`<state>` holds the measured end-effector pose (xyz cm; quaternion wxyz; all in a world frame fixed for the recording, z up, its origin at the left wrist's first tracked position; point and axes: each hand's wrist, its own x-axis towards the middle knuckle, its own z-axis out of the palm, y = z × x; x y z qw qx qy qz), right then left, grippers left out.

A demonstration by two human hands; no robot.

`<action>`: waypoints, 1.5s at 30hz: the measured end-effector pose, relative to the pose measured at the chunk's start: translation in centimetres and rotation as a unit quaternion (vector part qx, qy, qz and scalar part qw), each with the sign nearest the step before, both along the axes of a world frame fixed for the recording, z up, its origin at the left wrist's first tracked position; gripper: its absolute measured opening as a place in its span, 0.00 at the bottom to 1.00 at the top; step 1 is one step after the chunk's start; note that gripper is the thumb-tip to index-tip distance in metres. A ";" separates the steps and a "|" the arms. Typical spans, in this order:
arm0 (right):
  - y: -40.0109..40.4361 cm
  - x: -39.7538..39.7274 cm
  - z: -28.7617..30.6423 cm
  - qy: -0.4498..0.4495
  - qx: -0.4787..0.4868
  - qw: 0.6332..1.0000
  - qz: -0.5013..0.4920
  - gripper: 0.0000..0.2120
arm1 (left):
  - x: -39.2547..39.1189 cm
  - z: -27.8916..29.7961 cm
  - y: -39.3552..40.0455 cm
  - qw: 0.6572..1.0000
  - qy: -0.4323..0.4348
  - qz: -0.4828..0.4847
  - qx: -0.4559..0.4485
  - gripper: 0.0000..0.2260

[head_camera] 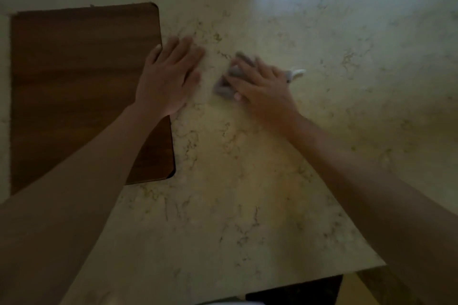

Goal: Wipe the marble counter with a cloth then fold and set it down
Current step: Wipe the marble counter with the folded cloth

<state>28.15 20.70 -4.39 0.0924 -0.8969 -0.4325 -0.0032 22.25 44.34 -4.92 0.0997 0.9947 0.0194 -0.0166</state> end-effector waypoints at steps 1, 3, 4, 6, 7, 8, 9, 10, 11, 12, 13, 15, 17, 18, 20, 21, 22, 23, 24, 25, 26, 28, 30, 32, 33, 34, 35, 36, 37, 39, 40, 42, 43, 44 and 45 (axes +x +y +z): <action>0.4 -2.5 0.2 0.001 0.003 0.998 0.070 0.21 | -0.1 0.0 0.1 1.000 -0.002 -0.002 -0.002 0.23; -1.0 -7.9 0.7 0.037 -0.028 0.973 0.226 0.22 | -0.1 -0.1 0.0 1.000 -0.004 -0.002 0.005 0.23; -2.6 -9.8 1.0 0.065 -0.040 0.953 0.295 0.21 | -0.1 -0.1 -0.1 1.000 -0.006 -0.003 0.007 0.23; -5.7 -9.5 1.8 0.093 -0.049 0.925 0.366 0.20 | 0.0 0.0 -0.4 1.000 -0.011 0.000 0.015 0.23; -7.1 -7.5 1.7 0.084 -0.048 0.931 0.351 0.19 | 0.0 -0.1 -0.5 1.000 -0.014 0.001 0.020 0.23; -8.1 -4.7 1.5 0.073 -0.046 0.953 0.292 0.18 | 0.0 -0.1 -0.6 1.000 -0.017 0.002 0.026 0.23; -8.9 -1.7 1.3 0.049 -0.050 0.975 0.209 0.18 | 0.0 -0.2 -0.6 0.999 -0.018 0.002 0.029 0.23; -9.4 1.2 1.3 0.012 -0.046 0.991 0.124 0.19 | 0.0 -0.3 -0.6 0.999 -0.020 0.002 0.031 0.23; -9.5 3.3 1.3 -0.017 -0.033 0.998 0.052 0.20 | -0.1 -0.3 -0.7 0.999 -0.023 0.003 0.032 0.23; -8.8 4.2 1.0 -0.033 -0.019 0.999 -0.009 0.20 | -0.1 -0.3 -0.7 0.999 -0.025 0.004 0.034 0.23; -7.5 3.8 0.7 -0.037 -0.006 0.998 -0.052 0.21 | 0.0 -0.3 -0.8 0.999 -0.027 0.001 0.035 0.23; -4.4 -0.1 0.2 -0.029 0.021 0.999 -0.032 0.20 | 0.0 -0.2 -0.8 0.999 -0.029 0.000 0.034 0.23; -3.3 -7.0 0.1 0.002 0.030 0.991 0.128 0.19 | 0.0 -0.2 -0.7 0.999 -0.031 0.001 0.031 0.23; -4.1 -10.1 0.6 0.038 0.002 0.972 0.230 0.18 | -0.1 -0.2 -0.7 0.999 -0.032 0.002 0.026 0.23; -7.8 -12.3 1.5 0.086 -0.050 0.915 0.392 0.19 | -0.2 -0.1 -0.7 0.999 -0.033 -0.002 0.018 0.23; -9.9 -10.9 1.7 0.078 -0.058 0.909 0.405 0.19 | -0.1 -0.1 -0.8 0.999 -0.033 -0.002 0.016 0.23; -11.7 -8.2 1.4 0.048 -0.059 0.928 0.364 0.19 | -0.1 -0.2 -0.9 0.999 -0.033 -0.001 0.015 0.23; -12.9 -4.9 1.0 0.010 -0.054 0.956 0.287 0.20 | -0.1 -0.2 -0.9 0.999 -0.034 0.000 0.017 0.23; -13.4 -1.8 1.0 -0.024 -0.054 0.981 0.186 0.21 | -0.1 -0.2 -0.9 0.999 -0.034 0.002 0.018 0.23; -13.3 0.7 1.2 -0.044 -0.051 0.995 0.072 0.21 | -0.1 -0.2 -0.9 0.999 -0.035 0.003 0.021 0.23; -12.4 2.1 1.1 -0.049 -0.039 0.998 -0.032 0.21 | -0.1 -0.3 -1.0 0.999 -0.038 0.003 0.027 0.23; -8.7 0.7 0.3 -0.038 -0.001 0.990 -0.137 0.20 | -0.1 -0.2 -1.1 0.998 -0.046 -0.003 0.041 0.23; -4.7 -5.0 -0.2 -0.027 0.068 0.995 -0.070 0.18 | -0.1 -0.2 -0.9 0.997 -0.051 -0.007 0.058 0.22; -2.8 -13.5 -0.1 0.031 0.082 0.992 0.086 0.16 | 0.0 -0.1 -0.8 0.996 -0.047 -0.012 0.074 0.22; -3.1 -17.5 0.2 0.067 0.069 0.983 0.158 0.15 | -0.1 0.0 -0.8 0.996 -0.043 -0.014 0.080 0.22; -4.3 -20.2 0.7 0.100 0.062 0.970 0.214 0.15 | -0.1 0.1 -0.8 0.996 -0.036 -0.016 0.085 0.23; -6.0 -21.3 0.8 0.116 0.056 0.959 0.252 0.15 | -0.2 0.3 -0.9 0.996 -0.028 -0.015 0.087 0.23; -8.0 -20.8 0.9 0.111 0.049 0.956 0.266 0.15 | -0.3 0.6 -1.1 0.996 -0.019 -0.008 0.085 0.23; -9.8 -18.7 0.6 0.079 0.044 0.965 0.247 0.15 | -0.5 1.0 -1.3 0.997 -0.011 0.004 0.077 0.23; -11.9 -11.9 0.2 -0.004 0.038 0.992 0.124 0.16 | -1.4 2.3 -2.1 0.997 -0.008 0.057 0.043 0.22; -11.9 -8.1 0.0 -0.022 0.027 0.998 0.047 0.18 | -2.5 3.2 -2.8 0.995 -0.019 0.099 0.016 0.22; -9.3 -2.0 -0.2 -0.036 0.002 0.996 -0.076 0.20 | -6.1 4.5 -5.2 0.975 -0.061 0.206 -0.064 0.21; -7.1 -0.1 -0.3 -0.048 -0.004 0.994 -0.101 0.20 | -8.7 4.9 -6.9 0.956 -0.084 0.259 -0.112 0.20; -4.4 1.1 -0.5 -0.060 -0.005 0.993 -0.105 0.19 | -11.8 4.9 -9.1 0.936 -0.102 0.300 -0.154 0.21; -1.9 1.6 -0.4 -0.070 0.001 0.993 -0.093 0.19 | -15.0 4.6 -11.6 0.924 -0.109 0.320 -0.181 0.21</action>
